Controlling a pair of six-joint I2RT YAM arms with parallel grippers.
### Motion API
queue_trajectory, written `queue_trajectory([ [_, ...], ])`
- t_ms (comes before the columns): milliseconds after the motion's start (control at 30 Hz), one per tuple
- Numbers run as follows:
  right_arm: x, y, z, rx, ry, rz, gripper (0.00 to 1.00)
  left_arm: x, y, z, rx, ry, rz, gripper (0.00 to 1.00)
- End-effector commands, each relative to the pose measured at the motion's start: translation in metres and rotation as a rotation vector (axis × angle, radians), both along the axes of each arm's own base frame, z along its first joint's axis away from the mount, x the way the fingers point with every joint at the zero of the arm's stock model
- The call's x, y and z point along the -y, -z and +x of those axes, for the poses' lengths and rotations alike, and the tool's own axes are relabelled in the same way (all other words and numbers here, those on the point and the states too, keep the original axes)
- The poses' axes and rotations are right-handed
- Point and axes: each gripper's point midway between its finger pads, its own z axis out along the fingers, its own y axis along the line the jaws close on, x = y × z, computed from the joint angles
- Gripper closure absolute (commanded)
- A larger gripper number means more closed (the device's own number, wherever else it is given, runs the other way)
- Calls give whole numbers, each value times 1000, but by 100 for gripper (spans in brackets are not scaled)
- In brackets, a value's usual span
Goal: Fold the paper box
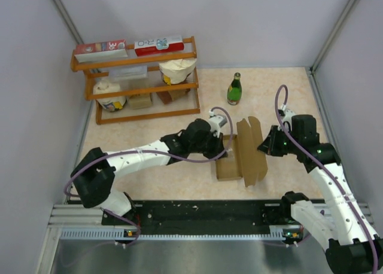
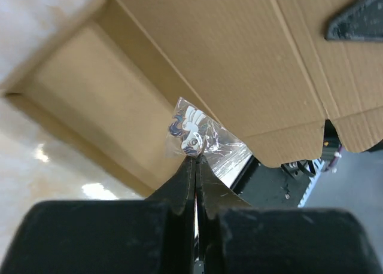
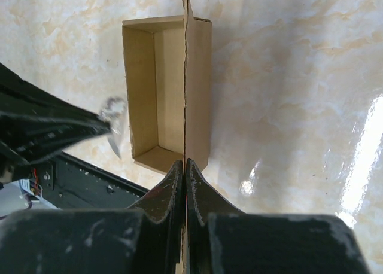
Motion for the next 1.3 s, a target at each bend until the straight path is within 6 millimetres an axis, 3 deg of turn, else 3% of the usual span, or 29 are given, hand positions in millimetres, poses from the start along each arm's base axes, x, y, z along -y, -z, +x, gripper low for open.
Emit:
queue_trajectory([
  [0,-1,-11,6,65,-13,10,99,26,-2,-10,22,79,-10,100],
  [67,-1,-10,5,64,-14,9,99,27,3,-9,19,74,-2,97],
  [267,0,-10,5,62,-14,7,99,23,9,-3,32,38,42,70],
  [533,-1,-9,4,43,-27,2,99,23,-7,7,73,-7,8,67],
  [633,-2,-9,3,22,-49,-4,100,5,-17,17,93,-94,16,67],
  [767,-5,-10,1,-3,-90,-10,100,-40,-28,36,90,-248,-5,64],
  [967,-5,-15,-3,-53,-157,-50,100,-107,-18,42,99,-392,-45,61],
  [1100,-4,-21,2,-55,-174,-103,100,-127,-2,39,102,-437,-12,58],
  [1267,-15,-24,9,-50,-238,-193,100,-134,14,41,96,-439,7,55],
])
